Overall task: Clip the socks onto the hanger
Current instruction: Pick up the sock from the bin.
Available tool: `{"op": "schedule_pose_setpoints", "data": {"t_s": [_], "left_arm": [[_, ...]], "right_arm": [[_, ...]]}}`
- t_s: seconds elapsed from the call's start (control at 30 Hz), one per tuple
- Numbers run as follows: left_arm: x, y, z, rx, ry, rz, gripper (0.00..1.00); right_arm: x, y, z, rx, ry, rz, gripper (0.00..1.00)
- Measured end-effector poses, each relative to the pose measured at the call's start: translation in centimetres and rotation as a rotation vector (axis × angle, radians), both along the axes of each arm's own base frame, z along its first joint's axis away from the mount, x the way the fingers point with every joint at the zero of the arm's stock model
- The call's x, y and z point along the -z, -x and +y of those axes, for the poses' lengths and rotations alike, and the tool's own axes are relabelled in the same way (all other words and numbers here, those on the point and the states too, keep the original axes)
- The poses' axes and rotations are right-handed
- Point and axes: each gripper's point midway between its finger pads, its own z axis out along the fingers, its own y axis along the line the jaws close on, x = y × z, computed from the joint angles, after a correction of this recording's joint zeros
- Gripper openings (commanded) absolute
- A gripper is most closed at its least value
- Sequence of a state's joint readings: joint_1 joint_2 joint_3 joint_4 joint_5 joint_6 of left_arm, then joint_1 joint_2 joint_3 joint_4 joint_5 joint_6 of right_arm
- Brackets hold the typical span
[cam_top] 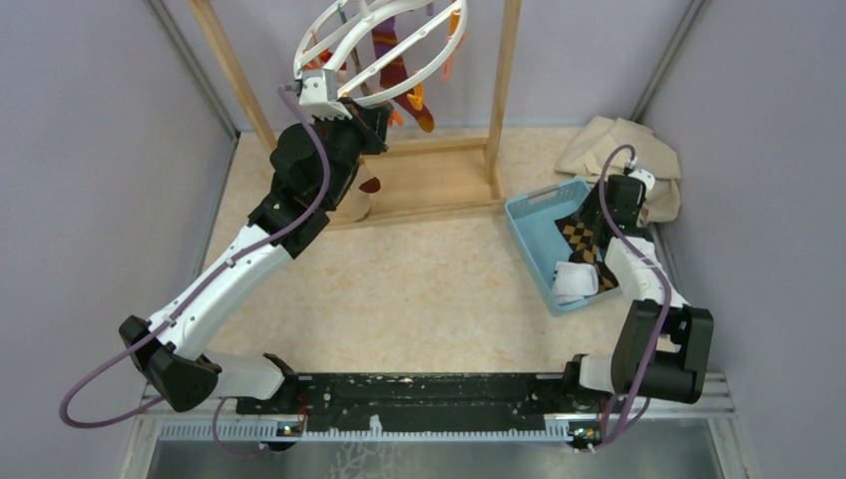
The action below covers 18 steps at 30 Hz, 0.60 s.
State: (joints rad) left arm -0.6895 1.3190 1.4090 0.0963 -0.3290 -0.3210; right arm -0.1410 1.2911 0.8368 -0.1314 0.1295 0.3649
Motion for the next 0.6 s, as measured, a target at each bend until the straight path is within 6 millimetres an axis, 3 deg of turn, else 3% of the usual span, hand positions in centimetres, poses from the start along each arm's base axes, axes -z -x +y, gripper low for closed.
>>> {"op": "schedule_pose_setpoints", "data": {"t_s": [0.3,0.4,0.6], "left_arm": [[0.4,0.0,-0.3,0.012,0.001,0.002,0.00],[0.3,0.0,-0.3,0.014,0.002,-0.001,0.00],[0.1,0.2,-0.3,0.022,0.005,-0.005,0.00]], "right_arm": [[5.8,0.2,-0.5,0.058,-0.046,0.131,0.54],[7.7,0.8,-0.5,0.067,-0.052,0.174,0.50],[9.4,0.5,-0.2,0.061,-0.071,0.202,0.47]]}}
